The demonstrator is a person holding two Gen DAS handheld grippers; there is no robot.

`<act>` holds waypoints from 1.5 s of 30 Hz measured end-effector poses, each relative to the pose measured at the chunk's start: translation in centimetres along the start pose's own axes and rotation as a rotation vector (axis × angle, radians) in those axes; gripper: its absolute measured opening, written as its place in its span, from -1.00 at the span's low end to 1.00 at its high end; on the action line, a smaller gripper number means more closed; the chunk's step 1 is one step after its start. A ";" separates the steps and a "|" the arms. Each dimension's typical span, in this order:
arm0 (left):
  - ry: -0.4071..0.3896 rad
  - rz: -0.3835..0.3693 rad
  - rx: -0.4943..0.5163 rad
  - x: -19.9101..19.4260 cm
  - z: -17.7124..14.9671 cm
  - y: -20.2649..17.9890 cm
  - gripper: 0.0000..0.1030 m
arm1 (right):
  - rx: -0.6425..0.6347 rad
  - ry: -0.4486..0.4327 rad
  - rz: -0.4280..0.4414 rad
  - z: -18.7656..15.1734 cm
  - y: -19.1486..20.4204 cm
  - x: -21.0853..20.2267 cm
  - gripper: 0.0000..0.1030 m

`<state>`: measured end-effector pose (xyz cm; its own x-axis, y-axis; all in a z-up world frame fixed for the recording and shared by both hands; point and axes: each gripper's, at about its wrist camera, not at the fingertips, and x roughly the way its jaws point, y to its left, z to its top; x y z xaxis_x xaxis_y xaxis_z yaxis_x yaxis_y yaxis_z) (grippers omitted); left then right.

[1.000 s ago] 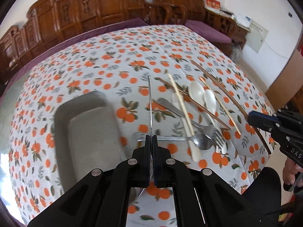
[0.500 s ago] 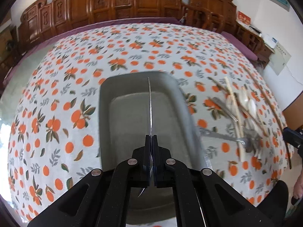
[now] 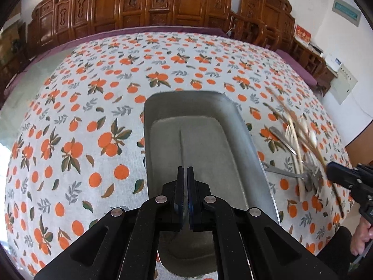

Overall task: Organize utensils
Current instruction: 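Carry the knife over the grey tray and release it with the left gripper, then move the chopstick over the tray and open the right gripper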

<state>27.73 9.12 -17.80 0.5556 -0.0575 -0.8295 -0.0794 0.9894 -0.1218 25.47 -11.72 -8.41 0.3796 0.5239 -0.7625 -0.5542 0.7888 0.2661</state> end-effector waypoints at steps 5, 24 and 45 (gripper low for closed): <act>-0.033 -0.051 -0.016 -1.4 0.4 0.4 -0.99 | 0.007 0.000 0.012 0.8 1.7 1.2 -0.88; -0.125 -0.035 -0.024 -5.1 1.0 4.7 -0.99 | 0.067 0.062 0.045 2.6 6.9 9.4 -0.88; -0.133 -0.086 0.044 -5.0 0.7 1.0 -0.99 | 0.031 -0.041 -0.018 1.6 2.4 3.6 -0.82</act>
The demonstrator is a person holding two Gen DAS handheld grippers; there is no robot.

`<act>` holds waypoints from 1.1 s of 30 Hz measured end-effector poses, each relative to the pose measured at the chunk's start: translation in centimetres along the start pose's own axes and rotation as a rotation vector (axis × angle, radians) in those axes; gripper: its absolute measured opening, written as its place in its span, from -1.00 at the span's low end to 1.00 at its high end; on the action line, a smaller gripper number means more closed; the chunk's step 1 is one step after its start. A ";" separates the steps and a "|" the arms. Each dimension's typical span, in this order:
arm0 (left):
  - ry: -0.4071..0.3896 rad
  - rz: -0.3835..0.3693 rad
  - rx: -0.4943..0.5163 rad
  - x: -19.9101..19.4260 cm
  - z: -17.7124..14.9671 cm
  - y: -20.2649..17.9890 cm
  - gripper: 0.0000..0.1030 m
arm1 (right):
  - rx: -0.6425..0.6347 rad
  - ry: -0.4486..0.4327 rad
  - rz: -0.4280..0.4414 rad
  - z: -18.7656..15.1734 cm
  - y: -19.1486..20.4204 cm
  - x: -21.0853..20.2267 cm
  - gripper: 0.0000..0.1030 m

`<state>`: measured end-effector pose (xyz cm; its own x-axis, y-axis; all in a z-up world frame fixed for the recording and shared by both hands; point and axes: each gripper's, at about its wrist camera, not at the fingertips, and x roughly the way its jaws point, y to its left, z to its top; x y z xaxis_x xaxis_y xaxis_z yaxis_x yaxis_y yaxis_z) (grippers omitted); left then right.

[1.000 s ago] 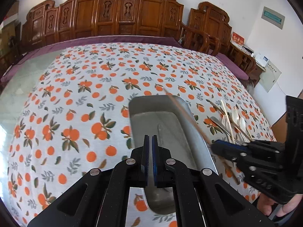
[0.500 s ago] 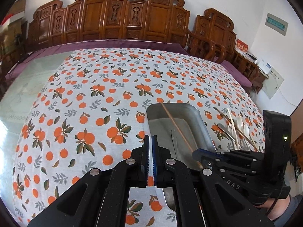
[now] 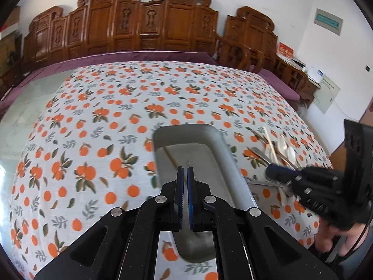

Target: Organize utensils

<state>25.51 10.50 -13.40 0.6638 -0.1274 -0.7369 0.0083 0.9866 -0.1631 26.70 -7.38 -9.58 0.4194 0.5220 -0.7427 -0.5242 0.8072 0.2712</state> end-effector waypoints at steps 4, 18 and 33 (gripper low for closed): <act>-0.004 -0.025 0.030 0.3 0.0 -1.9 -0.99 | -0.015 -0.037 -0.084 -0.5 -3.2 -3.0 -0.82; 0.010 -0.079 0.102 2.0 -1.0 -7.3 -0.29 | -0.040 -0.014 -0.176 -3.8 -8.8 -4.7 -0.82; 0.021 -0.084 0.123 2.9 -2.1 -9.3 -0.25 | -0.026 0.051 -0.163 -3.9 -10.7 -0.9 -0.57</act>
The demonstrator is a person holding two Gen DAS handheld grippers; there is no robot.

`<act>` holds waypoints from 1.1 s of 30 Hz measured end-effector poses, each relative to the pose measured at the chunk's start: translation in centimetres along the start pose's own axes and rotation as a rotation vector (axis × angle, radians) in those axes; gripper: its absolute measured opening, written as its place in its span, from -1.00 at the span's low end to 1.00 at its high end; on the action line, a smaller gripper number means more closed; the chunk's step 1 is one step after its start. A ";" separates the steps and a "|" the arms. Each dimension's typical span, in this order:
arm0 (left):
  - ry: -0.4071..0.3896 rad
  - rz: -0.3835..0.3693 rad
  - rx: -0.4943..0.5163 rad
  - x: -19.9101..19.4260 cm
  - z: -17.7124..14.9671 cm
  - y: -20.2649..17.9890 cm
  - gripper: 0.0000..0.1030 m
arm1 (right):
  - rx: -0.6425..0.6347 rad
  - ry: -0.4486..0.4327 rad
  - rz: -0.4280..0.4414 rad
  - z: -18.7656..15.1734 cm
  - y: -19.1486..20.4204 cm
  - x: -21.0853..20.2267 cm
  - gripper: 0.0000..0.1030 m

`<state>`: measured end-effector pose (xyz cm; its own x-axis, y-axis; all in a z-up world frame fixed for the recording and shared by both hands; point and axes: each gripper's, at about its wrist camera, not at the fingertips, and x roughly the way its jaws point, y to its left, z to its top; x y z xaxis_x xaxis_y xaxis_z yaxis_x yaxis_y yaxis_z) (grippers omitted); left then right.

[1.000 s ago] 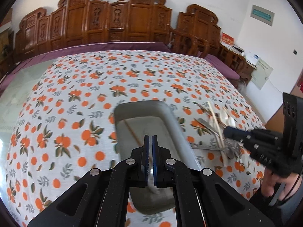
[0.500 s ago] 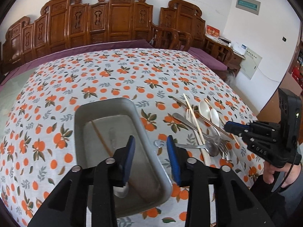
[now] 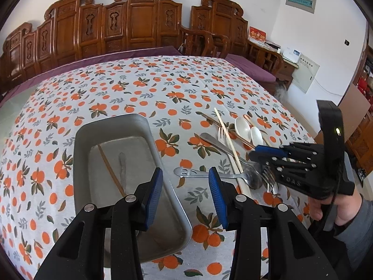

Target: Organize utensils

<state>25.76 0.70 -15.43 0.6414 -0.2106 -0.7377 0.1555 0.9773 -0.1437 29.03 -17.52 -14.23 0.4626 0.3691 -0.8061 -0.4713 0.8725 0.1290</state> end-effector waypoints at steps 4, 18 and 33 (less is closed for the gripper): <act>0.007 0.001 0.003 0.3 0.0 -0.2 -0.25 | 0.042 0.019 0.040 0.6 0.0 1.4 -0.57; 0.001 -0.001 0.012 0.2 -0.3 -1.3 -0.25 | 0.130 -0.021 0.064 1.8 -0.3 1.1 -0.89; 0.014 0.050 -0.032 0.7 -0.5 -5.0 -0.25 | 0.207 -0.195 0.079 2.2 -5.6 -4.8 -0.89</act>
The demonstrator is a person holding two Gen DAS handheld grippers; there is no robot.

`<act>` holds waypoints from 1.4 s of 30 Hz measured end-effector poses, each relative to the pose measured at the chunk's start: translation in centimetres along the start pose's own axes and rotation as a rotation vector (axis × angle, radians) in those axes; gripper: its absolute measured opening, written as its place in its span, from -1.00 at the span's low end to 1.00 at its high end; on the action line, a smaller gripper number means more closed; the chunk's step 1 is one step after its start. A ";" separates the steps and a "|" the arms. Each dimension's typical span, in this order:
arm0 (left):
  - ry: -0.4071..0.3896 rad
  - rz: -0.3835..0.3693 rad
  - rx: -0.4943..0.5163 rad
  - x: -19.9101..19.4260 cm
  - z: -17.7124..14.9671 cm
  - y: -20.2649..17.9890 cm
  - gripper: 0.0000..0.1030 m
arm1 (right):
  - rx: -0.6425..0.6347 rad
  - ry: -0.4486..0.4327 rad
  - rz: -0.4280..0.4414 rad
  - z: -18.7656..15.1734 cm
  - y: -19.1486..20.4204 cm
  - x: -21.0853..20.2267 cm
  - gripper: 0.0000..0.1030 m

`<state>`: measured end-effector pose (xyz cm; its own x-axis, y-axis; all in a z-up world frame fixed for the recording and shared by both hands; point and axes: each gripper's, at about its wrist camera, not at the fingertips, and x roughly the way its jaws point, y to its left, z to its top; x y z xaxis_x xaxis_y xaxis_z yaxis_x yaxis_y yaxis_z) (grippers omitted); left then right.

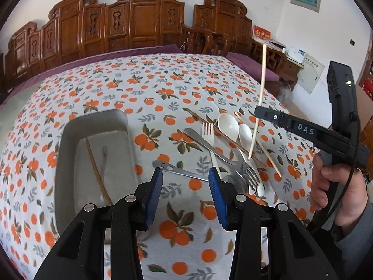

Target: Organize utensils

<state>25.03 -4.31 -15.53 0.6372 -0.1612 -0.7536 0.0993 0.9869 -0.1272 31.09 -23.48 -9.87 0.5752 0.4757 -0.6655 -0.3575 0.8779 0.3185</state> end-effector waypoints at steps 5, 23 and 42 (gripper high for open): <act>0.048 0.008 -0.039 1.7 -0.5 -1.2 -0.25 | 0.024 0.045 0.014 -0.7 -1.4 0.2 -0.88; 0.194 0.026 -0.065 7.9 -1.2 -4.6 -0.25 | 0.127 0.067 0.062 -1.1 -4.1 0.3 -0.88; 0.201 -0.026 -0.127 10.1 0.7 -5.2 -0.64 | 0.130 0.061 0.069 -0.9 -3.7 0.2 -0.88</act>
<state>31.46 -11.08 -22.03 0.4690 -0.1972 -0.8609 0.0089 0.9758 -0.2186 31.86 -26.68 -11.85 0.5055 0.5346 -0.6772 -0.2940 0.8447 0.4473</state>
